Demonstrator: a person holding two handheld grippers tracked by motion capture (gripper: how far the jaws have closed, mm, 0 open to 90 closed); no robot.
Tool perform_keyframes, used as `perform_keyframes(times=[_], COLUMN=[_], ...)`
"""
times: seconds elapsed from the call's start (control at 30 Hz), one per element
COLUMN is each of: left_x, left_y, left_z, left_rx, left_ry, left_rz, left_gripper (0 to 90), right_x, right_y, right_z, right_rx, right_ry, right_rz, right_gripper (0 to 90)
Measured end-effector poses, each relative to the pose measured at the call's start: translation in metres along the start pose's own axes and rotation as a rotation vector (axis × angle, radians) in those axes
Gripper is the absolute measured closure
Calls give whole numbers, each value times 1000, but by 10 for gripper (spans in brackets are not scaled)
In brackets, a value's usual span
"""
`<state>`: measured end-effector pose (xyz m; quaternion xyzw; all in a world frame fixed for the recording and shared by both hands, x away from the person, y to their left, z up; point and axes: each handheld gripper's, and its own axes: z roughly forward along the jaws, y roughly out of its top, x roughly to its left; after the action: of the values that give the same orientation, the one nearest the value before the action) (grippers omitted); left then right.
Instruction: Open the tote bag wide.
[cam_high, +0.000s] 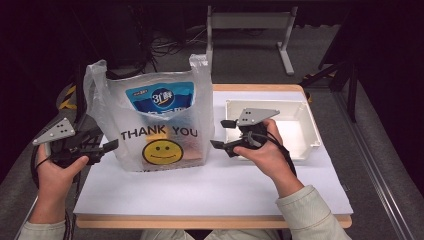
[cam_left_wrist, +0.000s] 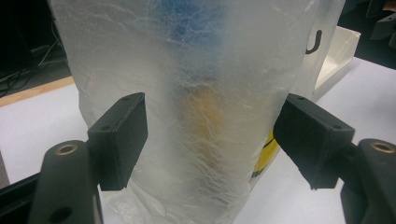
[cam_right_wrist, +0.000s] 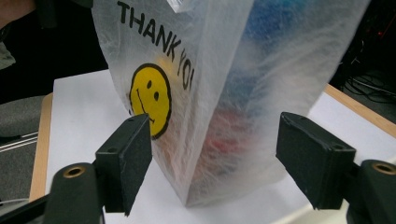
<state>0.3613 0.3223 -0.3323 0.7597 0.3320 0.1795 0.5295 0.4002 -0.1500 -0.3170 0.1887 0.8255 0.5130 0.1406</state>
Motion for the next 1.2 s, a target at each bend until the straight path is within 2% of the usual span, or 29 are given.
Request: perform_keyframes(times=[0.23, 0.33, 0.53, 0.67, 0.73, 0.87, 1.07, 1.17, 1.2], left_x=[0, -2, -8, -12, -11, -7, -4, -3, -3], left_y=[-3, -4, -2, 0, -1, -3, -4, -4, -4], left_z=[2, 2, 3, 6, 9, 13, 14, 14, 15], left_rx=[1, -9, -6, 7, 10, 13, -1, 1, 2], left_ry=[-12, -42, -37, -7, 5, 37, 33, 33, 36], left_rz=[0, -5, 8, 25, 23, 15, 40, 52, 53], left_gripper=[275, 272, 257, 262, 286, 409, 775, 868, 868], right_x=[-2, -2, -1, -3, -3, -3, -4, -6, -6], right_y=[10, 13, 16, 16, 17, 20, 24, 24, 24], right_z=[17, 22, 27, 31, 32, 32, 32, 33, 33], right_rx=[-6, -7, -3, 22, 19, 16, 18, 24, 24], right_ry=[-7, -15, -28, -47, -43, -43, -46, -49, -49], right_rz=[5, 3, -6, -34, -29, -35, -59, -66, -66], right_gripper=[275, 276, 309, 364, 379, 455, 709, 799, 799])
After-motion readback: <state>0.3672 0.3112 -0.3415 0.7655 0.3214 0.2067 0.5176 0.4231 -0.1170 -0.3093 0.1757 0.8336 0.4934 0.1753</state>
